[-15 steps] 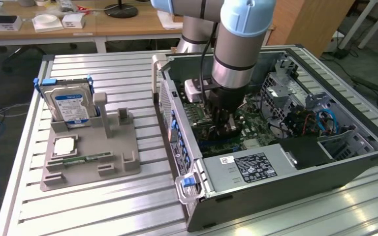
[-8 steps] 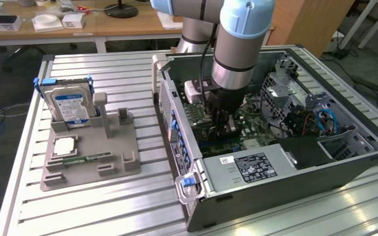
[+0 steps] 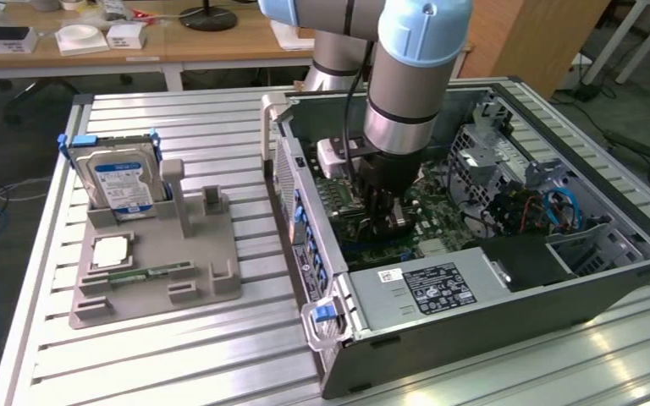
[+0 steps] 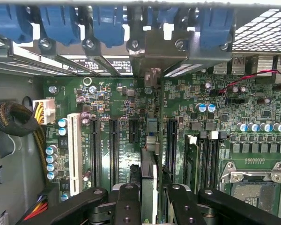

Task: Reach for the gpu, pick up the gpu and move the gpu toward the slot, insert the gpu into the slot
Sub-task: 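Insert the gpu into the slot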

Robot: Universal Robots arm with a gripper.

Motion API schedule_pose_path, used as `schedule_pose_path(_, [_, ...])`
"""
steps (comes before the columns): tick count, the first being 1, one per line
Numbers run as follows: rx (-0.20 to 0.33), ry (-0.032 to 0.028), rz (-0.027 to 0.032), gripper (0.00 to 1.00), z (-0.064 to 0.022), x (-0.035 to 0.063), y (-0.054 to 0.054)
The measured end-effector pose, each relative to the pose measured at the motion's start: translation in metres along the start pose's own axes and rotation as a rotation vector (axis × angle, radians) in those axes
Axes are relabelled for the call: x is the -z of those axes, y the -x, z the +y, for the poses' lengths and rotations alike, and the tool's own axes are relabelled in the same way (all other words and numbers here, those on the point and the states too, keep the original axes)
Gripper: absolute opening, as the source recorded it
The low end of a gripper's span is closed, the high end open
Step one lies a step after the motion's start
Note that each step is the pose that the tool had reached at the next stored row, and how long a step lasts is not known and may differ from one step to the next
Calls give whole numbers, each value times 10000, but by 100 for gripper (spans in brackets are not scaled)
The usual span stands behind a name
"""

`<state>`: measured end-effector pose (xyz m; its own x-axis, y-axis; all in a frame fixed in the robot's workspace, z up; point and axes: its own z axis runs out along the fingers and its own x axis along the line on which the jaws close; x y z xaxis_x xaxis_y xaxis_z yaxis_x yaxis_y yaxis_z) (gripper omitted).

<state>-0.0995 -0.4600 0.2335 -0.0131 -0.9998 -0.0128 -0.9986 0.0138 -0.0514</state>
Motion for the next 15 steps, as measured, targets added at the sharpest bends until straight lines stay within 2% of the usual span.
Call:
schedule_pose_path(13, [0, -1, -1, 26, 8, -51, -1])
schedule_pose_path(14, [-1, -3, -4, 26, 9, -50, 0])
schedule_pose_path(15, [-3, -1, -31, 26, 12, -55, 2])
